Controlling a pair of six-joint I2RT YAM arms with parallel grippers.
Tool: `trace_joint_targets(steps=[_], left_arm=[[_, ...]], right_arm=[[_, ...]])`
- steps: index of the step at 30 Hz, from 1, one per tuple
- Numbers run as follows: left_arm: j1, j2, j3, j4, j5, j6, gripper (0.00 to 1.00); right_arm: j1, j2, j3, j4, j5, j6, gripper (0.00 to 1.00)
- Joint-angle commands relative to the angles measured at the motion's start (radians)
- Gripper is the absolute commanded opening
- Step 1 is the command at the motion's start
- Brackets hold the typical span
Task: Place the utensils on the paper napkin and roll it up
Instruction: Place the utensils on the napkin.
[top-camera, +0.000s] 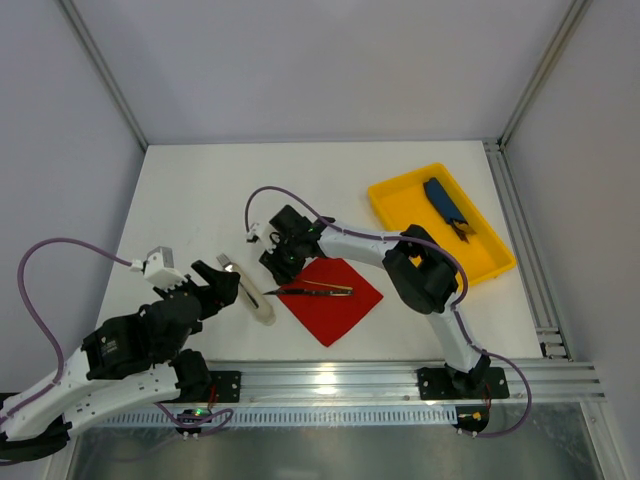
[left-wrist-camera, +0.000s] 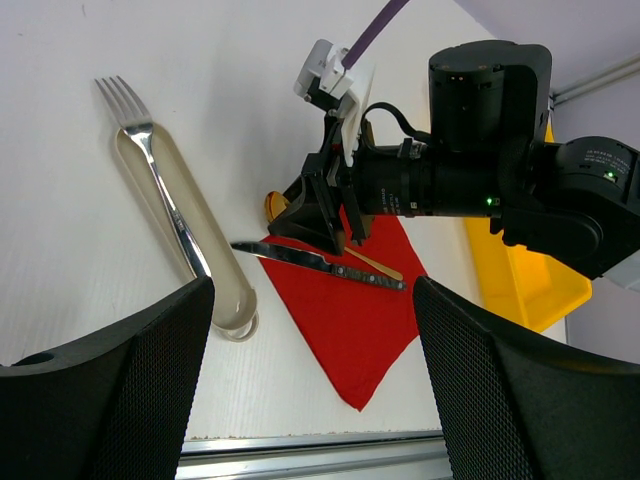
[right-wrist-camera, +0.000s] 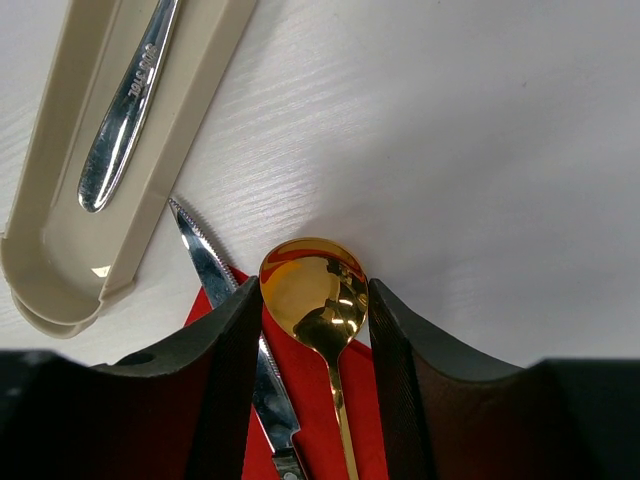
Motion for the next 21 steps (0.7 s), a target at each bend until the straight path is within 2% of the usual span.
trace_joint_targets(steps=[1,21], left_arm=[[-0.001,-0.001,0.015,0.0,-0.016,-0.011,0.82],[-0.001,0.0,0.004,0.006,-0.015,-0.014,0.82]], right_arm=[[0.002,-0.044,-0.016,0.022,-0.003,0.008,0.43],[0.031,-0.101,-0.071,0.065,-0.004,-0.002,0.43]])
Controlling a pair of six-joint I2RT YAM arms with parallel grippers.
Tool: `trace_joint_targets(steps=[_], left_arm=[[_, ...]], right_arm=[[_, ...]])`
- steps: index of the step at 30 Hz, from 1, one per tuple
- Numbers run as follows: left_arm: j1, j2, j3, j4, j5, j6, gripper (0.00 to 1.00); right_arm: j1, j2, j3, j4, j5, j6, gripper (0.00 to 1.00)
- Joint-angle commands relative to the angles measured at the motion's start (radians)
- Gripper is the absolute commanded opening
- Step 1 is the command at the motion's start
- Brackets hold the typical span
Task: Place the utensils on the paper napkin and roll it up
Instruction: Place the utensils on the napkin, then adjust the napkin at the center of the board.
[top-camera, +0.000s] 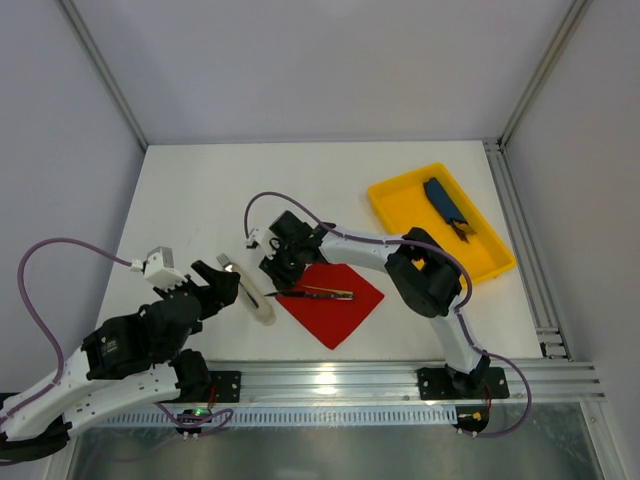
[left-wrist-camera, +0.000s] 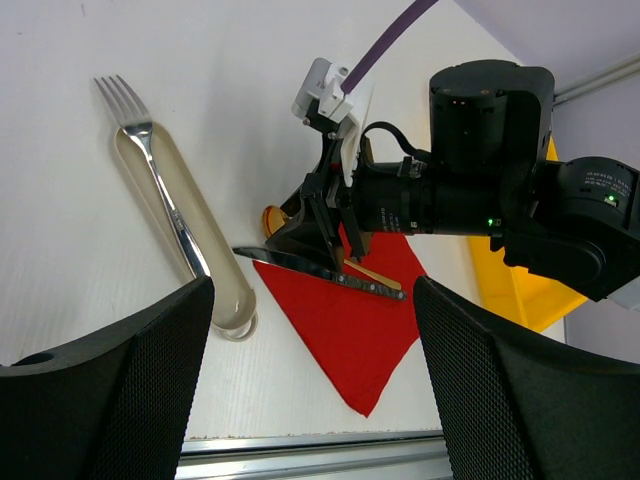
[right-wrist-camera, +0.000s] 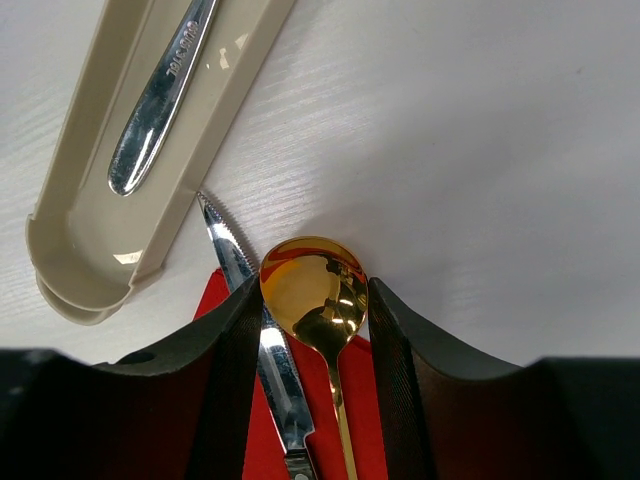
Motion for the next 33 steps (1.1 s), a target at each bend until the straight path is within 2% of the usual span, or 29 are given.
trace_joint_targets(steps=[1,3,16,21,22,25,26,27,30,33], left_arm=[[-0.001,0.002,0.004,0.006,-0.016,-0.013,0.82],[-0.001,0.0,0.003,0.005,-0.016,-0.013,0.82],[-0.001,-0.006,-0.002,0.005,-0.012,-0.018,0.82],[-0.001,-0.003,0.015,-0.003,-0.02,-0.01,0.82],[-0.001,-0.003,0.017,-0.001,-0.02,-0.008,0.82],[-0.001,-0.005,0.015,0.0,-0.02,-0.005,0.82],[-0.001,-0.003,0.015,0.002,-0.018,-0.005,0.82],[0.001,-0.001,0.014,0.003,-0.018,-0.005,0.82],[0.001,0.005,0.015,0.014,-0.013,0.005,0.82],[-0.001,0.009,0.017,0.019,-0.012,0.01,0.83]], right_arm=[[0.009,-0.065,-0.007,0.027,-0.004,-0.007,0.44],[0.009,-0.068,-0.01,0.029,-0.004,-0.01,0.45],[0.009,-0.112,-0.003,0.066,0.053,0.028,0.7],[-0.001,-0.137,0.042,0.046,0.139,0.1,0.71],[-0.007,-0.137,0.054,0.023,0.147,0.119,0.7],[-0.028,-0.14,0.069,-0.022,0.214,0.194,0.56],[-0.039,-0.145,0.057,-0.031,0.237,0.232,0.4],[-0.045,-0.149,0.051,-0.037,0.258,0.249,0.29],[-0.068,-0.166,0.002,-0.072,0.291,0.286,0.04],[-0.08,-0.18,-0.052,-0.071,0.302,0.31,0.04]])
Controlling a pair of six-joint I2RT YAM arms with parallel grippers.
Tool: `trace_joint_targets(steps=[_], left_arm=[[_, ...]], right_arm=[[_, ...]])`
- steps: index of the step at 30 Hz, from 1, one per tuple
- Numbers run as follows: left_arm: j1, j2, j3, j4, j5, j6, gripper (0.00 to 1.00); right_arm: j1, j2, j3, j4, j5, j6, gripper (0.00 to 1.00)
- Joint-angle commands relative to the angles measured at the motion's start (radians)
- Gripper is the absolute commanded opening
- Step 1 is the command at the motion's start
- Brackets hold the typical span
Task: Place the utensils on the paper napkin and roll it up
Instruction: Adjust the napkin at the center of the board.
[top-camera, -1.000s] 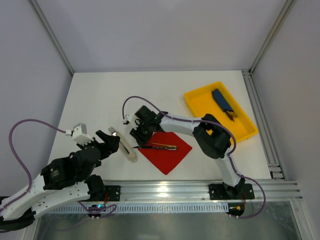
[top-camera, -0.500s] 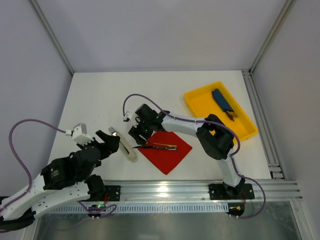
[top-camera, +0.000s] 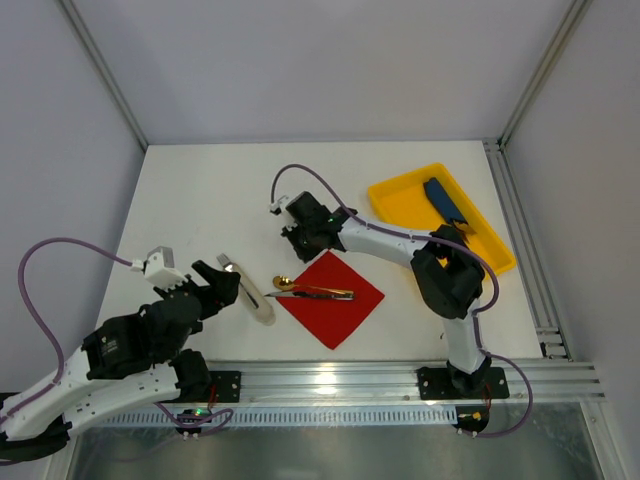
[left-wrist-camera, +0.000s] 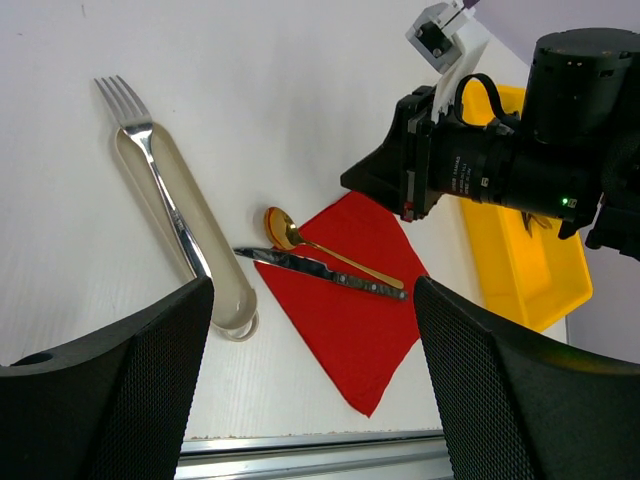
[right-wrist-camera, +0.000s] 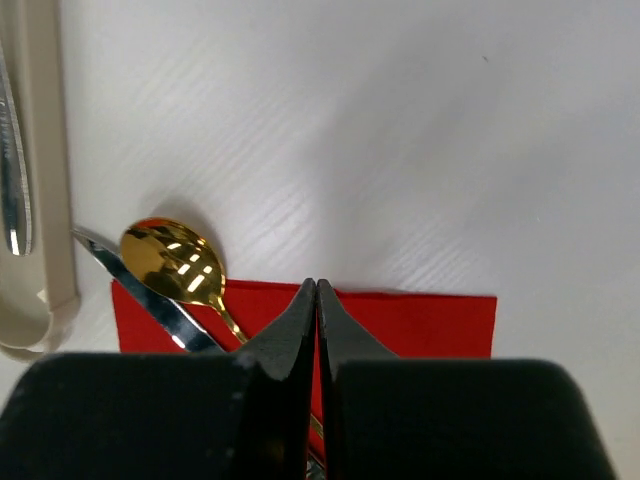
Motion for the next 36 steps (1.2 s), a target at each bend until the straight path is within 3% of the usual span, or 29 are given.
trace_joint_targets(steps=[1,17,36], left_arm=[[-0.001,0.007,0.015,0.02,-0.012,0.007,0.82],[-0.001,0.004,0.009,0.023,-0.003,-0.002,0.82],[0.001,0.001,0.014,0.015,-0.006,-0.004,0.83]], right_arm=[[-0.013,-0.061,-0.051,-0.027,0.056,0.069,0.04],[-0.012,-0.043,-0.143,0.033,-0.011,0.099,0.04],[-0.05,0.043,-0.051,-0.021,0.144,0.173,0.04]])
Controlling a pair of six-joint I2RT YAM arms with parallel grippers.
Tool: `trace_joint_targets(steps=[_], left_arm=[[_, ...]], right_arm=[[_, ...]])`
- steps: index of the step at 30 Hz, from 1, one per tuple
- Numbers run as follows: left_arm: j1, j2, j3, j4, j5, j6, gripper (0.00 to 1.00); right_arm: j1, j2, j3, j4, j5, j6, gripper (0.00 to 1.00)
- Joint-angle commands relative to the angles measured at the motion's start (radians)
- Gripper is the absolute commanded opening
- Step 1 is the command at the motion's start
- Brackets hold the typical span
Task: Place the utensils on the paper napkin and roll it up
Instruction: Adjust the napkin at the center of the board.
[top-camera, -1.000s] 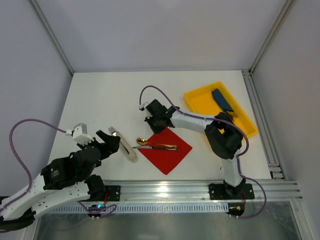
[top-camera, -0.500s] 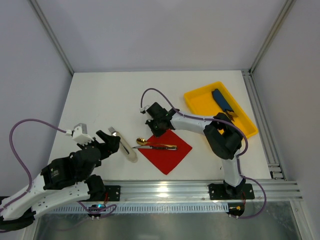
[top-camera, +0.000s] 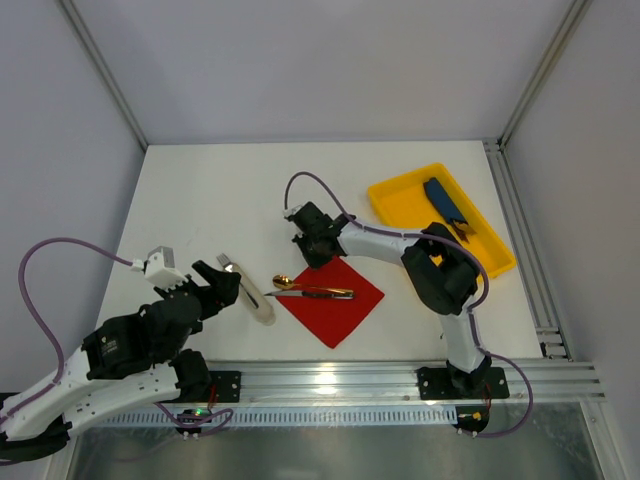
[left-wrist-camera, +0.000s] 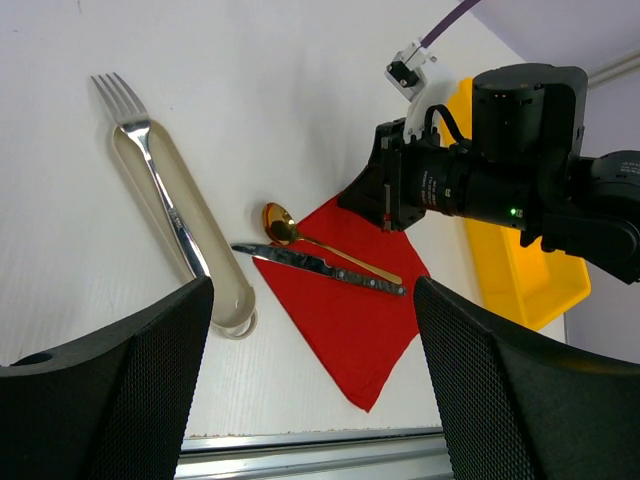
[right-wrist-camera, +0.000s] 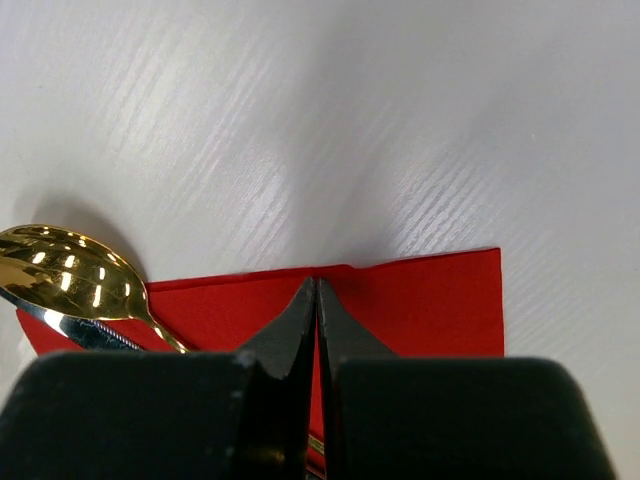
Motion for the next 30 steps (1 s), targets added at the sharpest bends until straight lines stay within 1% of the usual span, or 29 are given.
trace_joint_targets(steps=[1,18,25,30], left_arm=[[-0.001,-0.001,0.014,0.012,-0.014,-0.004,0.82],[-0.001,-0.009,0.014,0.005,-0.018,-0.004,0.82],[0.001,-0.004,0.014,0.002,-0.018,-0.006,0.83],[-0.001,-0.009,0.014,-0.008,-0.025,-0.013,0.83]], right_arm=[[-0.023,0.011,0.047,-0.016,0.041,0.03,0.04],[-0.075,0.085,0.128,-0.071,0.09,0.055,0.04],[-0.079,0.051,0.154,-0.066,0.106,0.021,0.04],[-0.075,-0.016,0.144,-0.01,0.051,-0.031,0.04]])
